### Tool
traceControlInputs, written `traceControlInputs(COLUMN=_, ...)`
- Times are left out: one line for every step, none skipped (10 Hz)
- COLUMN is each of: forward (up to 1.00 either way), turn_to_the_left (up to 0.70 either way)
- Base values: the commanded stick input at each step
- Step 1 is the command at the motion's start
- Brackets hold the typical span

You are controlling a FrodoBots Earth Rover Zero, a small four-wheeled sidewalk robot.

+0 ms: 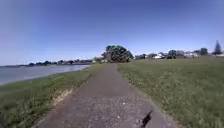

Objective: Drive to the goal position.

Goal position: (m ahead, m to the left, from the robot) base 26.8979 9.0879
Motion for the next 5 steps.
traceControlInputs(forward=0.7, turn_to_the_left=0.0)
traceControlInputs(forward=0.7, turn_to_the_left=0.0)
traceControlInputs(forward=0.0, turn_to_the_left=0.0)
traceControlInputs(forward=0.0, turn_to_the_left=0.0)
traceControlInputs(forward=0.0, turn_to_the_left=0.0)
